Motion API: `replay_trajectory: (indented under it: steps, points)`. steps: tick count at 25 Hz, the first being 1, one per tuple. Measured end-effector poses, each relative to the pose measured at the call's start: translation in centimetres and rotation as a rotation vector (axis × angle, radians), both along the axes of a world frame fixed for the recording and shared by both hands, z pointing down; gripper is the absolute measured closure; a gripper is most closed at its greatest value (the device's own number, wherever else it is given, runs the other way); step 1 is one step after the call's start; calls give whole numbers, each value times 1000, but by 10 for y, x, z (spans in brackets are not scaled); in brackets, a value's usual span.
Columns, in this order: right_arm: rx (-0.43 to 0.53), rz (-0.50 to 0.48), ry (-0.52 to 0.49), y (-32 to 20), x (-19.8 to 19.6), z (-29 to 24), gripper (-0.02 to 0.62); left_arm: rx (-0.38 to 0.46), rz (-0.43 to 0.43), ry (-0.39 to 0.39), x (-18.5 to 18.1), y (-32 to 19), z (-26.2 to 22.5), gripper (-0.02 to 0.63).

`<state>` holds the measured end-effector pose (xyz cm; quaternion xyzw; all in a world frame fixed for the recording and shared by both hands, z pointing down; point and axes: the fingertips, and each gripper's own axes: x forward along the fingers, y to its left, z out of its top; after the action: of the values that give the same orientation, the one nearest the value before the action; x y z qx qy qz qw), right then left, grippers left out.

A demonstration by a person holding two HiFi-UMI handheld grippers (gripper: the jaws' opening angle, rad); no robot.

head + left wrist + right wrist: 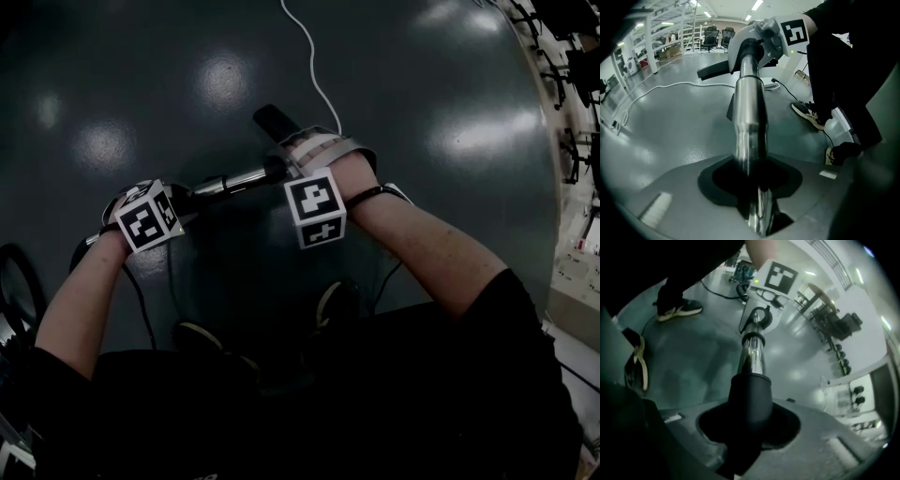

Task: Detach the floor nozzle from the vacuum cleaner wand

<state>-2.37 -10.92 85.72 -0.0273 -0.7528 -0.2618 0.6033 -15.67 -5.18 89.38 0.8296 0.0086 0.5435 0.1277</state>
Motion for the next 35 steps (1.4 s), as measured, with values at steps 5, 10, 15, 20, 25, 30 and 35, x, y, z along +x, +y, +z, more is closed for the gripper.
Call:
replay_trajectory:
  steps: [5,10,15,20,25,30,35]
  points:
    - [-627,337,51,44,13,2,485,60,67,-38,2,1,4,467]
    - [-993,507,28,73,15,-4,482,134,149,-78,5,-1,5,467]
    - [-653,304,-15,46,6,2,485,73,100,-63,3,-3,7,466]
    - [-94,5,29,7,10,8,485,-10,20,-28,2,2,5,466]
    - [164,-98,40,-16,12,3,474,-3,-2,-19,4,-7,0,466]
    - [-405,317,32,11,25,11,494,50,25,-75,-3,-10,7,466]
    - [-741,614,-82,26,46,15,494,68,52,-103,-17,-6,18,468]
